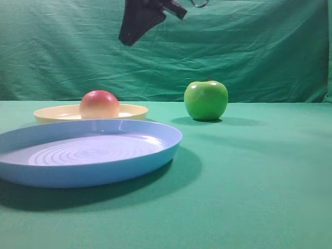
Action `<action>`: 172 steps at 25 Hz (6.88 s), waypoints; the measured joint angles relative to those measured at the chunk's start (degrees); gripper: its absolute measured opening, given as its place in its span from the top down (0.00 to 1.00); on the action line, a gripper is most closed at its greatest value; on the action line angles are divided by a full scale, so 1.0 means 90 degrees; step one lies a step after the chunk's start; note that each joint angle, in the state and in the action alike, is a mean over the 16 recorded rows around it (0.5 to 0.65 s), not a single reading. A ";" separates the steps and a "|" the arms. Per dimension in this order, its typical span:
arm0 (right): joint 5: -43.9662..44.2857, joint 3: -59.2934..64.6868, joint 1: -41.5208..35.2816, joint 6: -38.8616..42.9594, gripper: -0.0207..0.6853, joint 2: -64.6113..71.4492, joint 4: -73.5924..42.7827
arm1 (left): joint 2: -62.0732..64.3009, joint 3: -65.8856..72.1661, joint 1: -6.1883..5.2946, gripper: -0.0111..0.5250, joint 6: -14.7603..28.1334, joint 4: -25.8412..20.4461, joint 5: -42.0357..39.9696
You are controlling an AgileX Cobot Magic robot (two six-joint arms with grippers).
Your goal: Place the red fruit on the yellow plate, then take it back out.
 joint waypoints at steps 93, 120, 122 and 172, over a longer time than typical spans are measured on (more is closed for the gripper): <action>-0.2411 0.8460 -0.1673 0.3209 0.29 -0.4794 -0.2152 | 0.0000 0.0000 0.0000 0.98 0.0000 0.0000 0.0000; 0.1196 0.6211 -0.1673 0.3516 0.92 -0.8312 -0.2165 | 0.0000 0.0000 0.0000 0.98 0.0000 0.0000 0.0000; 0.1259 0.6209 -0.1673 0.3519 0.95 -0.8759 -0.2124 | 0.0000 0.0000 0.0000 0.98 0.0000 0.0000 0.0000; -0.3078 1.2737 -0.4143 0.4604 0.97 -1.4287 -0.3235 | 0.0000 0.0000 0.0000 0.98 0.0000 0.0000 0.0000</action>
